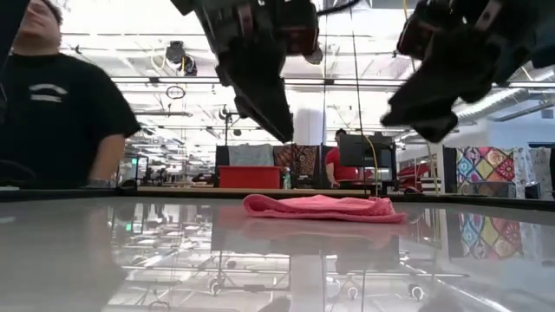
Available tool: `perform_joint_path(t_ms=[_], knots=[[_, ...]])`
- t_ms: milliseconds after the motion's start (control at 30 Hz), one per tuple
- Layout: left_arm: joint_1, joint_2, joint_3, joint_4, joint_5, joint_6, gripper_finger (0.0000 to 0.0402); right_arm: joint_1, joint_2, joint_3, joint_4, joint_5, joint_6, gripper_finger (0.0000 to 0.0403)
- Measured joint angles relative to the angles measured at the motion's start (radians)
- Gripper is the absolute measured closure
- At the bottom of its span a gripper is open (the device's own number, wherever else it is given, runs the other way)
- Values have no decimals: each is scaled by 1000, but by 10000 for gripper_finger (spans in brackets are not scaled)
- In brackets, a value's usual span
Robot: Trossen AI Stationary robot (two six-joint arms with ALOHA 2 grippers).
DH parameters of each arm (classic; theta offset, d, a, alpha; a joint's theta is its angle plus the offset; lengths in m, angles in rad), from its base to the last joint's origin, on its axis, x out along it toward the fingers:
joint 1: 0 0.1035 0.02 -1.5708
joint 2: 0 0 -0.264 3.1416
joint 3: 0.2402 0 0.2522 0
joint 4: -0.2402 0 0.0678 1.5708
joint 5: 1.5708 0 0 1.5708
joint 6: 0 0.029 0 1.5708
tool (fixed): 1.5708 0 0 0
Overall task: Roll towel
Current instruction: Fold the pink towel
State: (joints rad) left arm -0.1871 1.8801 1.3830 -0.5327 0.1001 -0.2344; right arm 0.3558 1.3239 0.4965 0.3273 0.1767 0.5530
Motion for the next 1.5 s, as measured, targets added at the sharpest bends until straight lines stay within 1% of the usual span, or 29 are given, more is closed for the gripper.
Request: perform_joint_path(t_ms=[100,233,300,567,1067,1500], knots=[[-16,-10,0,57,0,2,309,0,-53,0,-17,-24,-65,264],[-29,-10,1,70,0,-75,309,0,-111,2,-53,-41,-128,261],[-31,-10,1,83,0,-82,309,0,-135,2,-76,-46,-146,258],[-30,-10,1,112,0,-99,309,0,-206,2,-238,-47,-128,252],[-29,-10,1,110,-3,-99,309,6,-219,2,-304,-51,-90,252],[-29,-10,1,109,-3,-99,309,14,-219,2,-307,-44,-129,252]])
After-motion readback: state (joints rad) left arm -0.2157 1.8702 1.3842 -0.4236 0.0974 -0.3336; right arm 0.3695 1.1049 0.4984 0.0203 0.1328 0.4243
